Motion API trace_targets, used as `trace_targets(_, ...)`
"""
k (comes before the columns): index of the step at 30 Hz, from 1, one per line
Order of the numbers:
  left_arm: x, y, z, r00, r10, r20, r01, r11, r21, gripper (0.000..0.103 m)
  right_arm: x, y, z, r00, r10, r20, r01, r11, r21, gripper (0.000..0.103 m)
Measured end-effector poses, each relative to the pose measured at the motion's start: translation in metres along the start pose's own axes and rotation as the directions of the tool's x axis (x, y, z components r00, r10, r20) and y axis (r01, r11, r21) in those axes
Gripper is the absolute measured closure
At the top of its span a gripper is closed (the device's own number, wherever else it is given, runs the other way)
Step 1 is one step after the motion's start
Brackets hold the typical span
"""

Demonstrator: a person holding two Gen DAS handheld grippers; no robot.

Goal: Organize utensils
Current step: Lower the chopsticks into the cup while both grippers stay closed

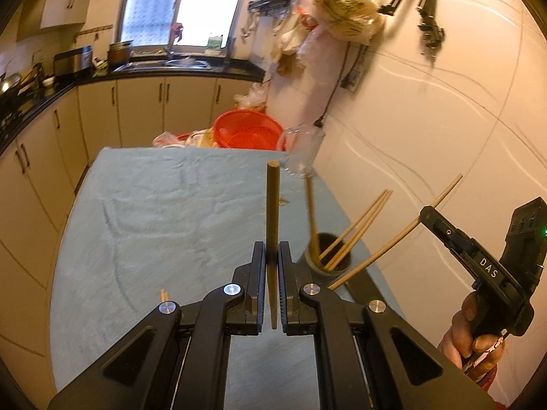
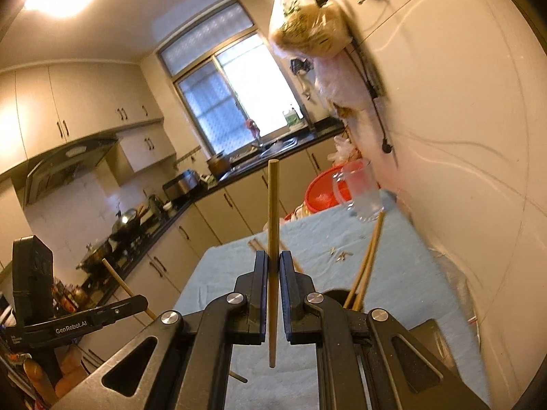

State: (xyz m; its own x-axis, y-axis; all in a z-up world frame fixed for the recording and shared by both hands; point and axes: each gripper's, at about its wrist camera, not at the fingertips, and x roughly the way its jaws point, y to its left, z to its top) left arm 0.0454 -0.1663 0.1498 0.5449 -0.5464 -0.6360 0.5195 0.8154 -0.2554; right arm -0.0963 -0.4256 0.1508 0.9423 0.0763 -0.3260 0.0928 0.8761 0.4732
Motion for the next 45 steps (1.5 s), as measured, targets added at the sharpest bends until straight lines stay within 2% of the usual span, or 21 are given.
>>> trace_targets(11,0.008,-0.050,0.048,0.996,-0.075,0.042,0.072,0.996,0.059,0.097,-0.018,-0.020,0.032,0.996,-0.043,0.080,0.043,0.999,0.003,0.095)
trace_targets(18,0.029,-0.069,0.066,0.994,-0.097,0.056,0.093,0.993,0.072,0.097,-0.007,-0.033,0.043,0.993,-0.082,0.089,0.081,0.997,0.006,0.095)
trace_targets(30,0.093,-0.057,0.054,0.997,-0.069,-0.016,0.070,0.997,0.035,0.097,0.034,-0.053,0.026,0.989,-0.145,0.015,0.145,0.989,-0.006,0.095)
trace_targets(45,0.118,-0.052,0.033,0.997,-0.040,-0.059,0.042,0.999,0.033,0.097,0.072,-0.064,-0.006,0.977,-0.187,-0.100,0.184,0.982,-0.036,0.095)
